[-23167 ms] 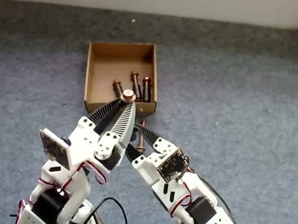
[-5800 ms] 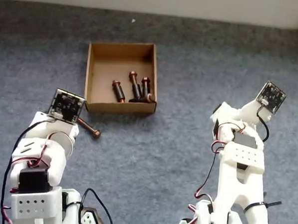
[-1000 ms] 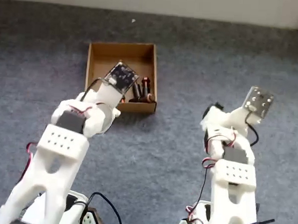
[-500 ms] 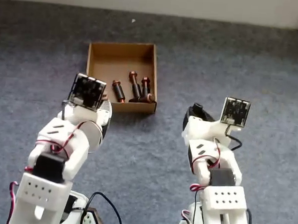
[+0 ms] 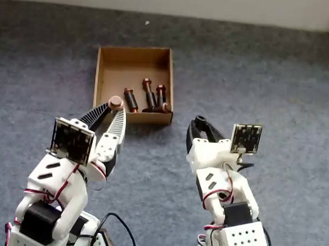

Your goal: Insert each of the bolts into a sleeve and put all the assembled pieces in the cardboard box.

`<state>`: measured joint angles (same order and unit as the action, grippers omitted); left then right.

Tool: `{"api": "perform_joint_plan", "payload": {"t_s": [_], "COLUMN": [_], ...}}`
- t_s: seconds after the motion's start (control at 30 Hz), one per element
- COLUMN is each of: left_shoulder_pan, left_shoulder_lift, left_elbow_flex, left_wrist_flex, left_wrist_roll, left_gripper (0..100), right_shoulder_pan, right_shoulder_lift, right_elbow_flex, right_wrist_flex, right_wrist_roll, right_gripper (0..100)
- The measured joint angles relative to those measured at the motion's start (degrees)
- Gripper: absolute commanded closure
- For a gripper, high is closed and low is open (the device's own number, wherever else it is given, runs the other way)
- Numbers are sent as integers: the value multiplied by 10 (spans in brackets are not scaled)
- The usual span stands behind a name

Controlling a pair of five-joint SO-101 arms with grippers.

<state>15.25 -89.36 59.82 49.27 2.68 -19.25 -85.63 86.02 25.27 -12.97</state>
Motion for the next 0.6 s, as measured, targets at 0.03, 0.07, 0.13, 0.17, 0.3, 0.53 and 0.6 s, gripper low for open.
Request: {"api": "perform_joint_plan", "payload": {"t_s": [0.03, 0.07, 0.13, 0.17, 0.3, 0.53, 0.6], "left_shoulder_pan": [8, 16, 29, 33, 48, 90, 103], "left_shoulder_lift": [-7, -12, -23, -26, -33, -33, -33], "left_elbow_flex": [0, 0, 0, 0, 0, 0, 0], "left_wrist_flex": [-4, -11, -30, -40, -80, -93, -93], "left_wrist_roll": [0, 0, 0, 0, 11, 81, 84], "left_gripper": [994, 994, 994, 994, 994, 994, 994], "right_shoulder_pan": [-7, -13, -30, -43, -97, -164, -179], "right_shoulder_lift": [-15, -29, -63, -81, -155, -178, -181], "right_elbow_flex": [9, 18, 38, 51, 96, 98, 98], "right_wrist_flex": [0, 0, 0, 0, 1, 1, 1], "right_wrist_roll": [0, 0, 0, 0, 20, 148, 158], "right_gripper": [993, 993, 993, 993, 993, 993, 993]}}
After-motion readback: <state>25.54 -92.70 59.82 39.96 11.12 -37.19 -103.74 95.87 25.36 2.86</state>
